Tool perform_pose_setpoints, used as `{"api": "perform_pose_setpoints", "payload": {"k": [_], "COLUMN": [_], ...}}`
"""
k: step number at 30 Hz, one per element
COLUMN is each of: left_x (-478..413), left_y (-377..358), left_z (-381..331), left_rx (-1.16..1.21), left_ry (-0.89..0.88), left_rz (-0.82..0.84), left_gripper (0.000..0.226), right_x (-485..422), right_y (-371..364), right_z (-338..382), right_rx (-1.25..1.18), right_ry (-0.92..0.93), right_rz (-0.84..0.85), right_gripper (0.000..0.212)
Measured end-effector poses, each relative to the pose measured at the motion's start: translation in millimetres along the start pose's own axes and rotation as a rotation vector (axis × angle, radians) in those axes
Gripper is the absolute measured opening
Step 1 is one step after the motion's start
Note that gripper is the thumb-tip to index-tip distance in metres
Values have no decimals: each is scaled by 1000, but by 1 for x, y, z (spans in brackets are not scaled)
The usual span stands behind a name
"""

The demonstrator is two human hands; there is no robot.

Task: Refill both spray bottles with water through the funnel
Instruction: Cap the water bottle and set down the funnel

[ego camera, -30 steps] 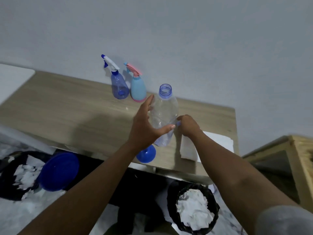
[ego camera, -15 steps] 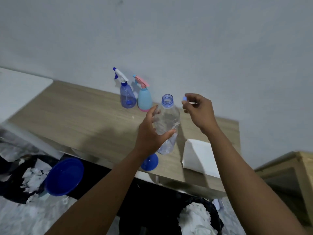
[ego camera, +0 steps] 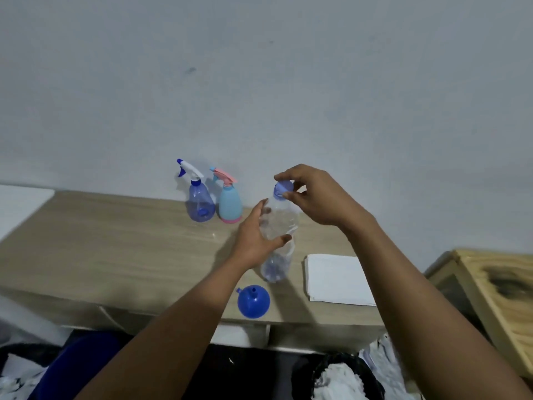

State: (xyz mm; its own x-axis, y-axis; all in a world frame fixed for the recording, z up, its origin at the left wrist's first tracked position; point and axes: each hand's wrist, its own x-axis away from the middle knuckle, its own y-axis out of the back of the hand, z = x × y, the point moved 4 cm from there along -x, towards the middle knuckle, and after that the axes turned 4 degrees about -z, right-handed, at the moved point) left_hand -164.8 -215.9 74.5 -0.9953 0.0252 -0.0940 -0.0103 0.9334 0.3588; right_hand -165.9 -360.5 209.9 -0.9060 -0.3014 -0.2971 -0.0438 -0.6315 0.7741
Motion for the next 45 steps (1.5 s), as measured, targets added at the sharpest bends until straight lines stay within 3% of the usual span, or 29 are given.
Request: {"api": "perform_pose_setpoints", "payload": {"k": [10, 13, 18, 22, 26, 30, 33, 36, 39, 45], "left_x": [-15, -15, -15, -17, -18, -18, -17, -18, -18, -17], "left_y": [12, 12, 12, 11, 10, 12, 12, 14, 14, 11], "left_z": [7, 11, 14, 12, 14, 15, 13, 13, 13, 14], "left_rx": [33, 38, 46, 45, 48, 42, 47, 38, 44, 28], "left_ry": [-47, -41, -33, -33, -44, -52, -57, -57, -53, -59], "left_rz": [148, 167, 158, 182, 205, 204, 203, 192, 204, 211], "left_gripper": [96, 97, 97, 98, 98, 96, 94, 96, 97, 94], "right_x": [-12, -13, -5, 8, 11, 10, 9, 9, 11, 17], "right_y": [-7, -9, -27, -37, -44, -50, -57, -61, -62, -69], "right_z": [18, 22, 22, 16, 12, 11, 11, 8, 6, 7], "right_rx": [122, 135, 251, 45, -139, -166, -160, -166, -157, -241], "right_ry": [-207, -304, -501, -379, -288, -350, -373, -352, -336, -464], "right_rz": [42, -41, -302, -381, -377, -542, -621, -535, -441, -671], "right_gripper": [29, 31, 60, 62, 44, 32, 42, 52, 41, 37]}}
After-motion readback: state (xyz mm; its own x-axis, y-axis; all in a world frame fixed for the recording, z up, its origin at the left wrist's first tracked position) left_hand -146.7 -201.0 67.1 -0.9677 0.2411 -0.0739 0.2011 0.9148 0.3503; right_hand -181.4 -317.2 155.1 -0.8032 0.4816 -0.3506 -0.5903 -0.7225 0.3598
